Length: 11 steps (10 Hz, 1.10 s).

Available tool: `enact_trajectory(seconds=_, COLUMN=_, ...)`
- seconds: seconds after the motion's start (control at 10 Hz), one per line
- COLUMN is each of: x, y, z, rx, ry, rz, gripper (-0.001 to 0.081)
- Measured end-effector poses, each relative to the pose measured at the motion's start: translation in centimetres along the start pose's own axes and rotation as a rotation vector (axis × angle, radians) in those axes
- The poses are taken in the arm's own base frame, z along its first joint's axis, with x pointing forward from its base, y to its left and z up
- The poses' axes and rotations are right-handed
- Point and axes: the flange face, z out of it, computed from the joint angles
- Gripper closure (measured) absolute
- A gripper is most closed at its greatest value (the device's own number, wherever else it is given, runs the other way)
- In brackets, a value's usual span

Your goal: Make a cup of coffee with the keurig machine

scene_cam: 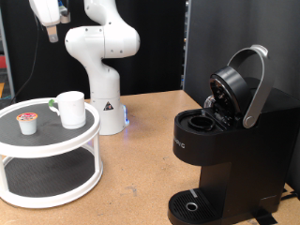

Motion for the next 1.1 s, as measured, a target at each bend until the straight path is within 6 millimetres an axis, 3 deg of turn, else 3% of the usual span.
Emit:
enact_trajectory(seconds=0.2, x=-0.8, y=0.2, z=0.1, rx=0.015, ry=0.014, rz=-0.050, gripper=-0.0002)
enact_trajectory(seconds=0.7, x=-6.0, y=3.2, z=-1.3, rx=0.018, ry=-0.009, rz=-0.121, gripper=-0.0002)
enact_trajectory(seconds=1.1, x=-5.8, y=5.4, z=-0.4, rx=-0.015, ry=-0.034, rz=-0.039, gripper=-0.0002)
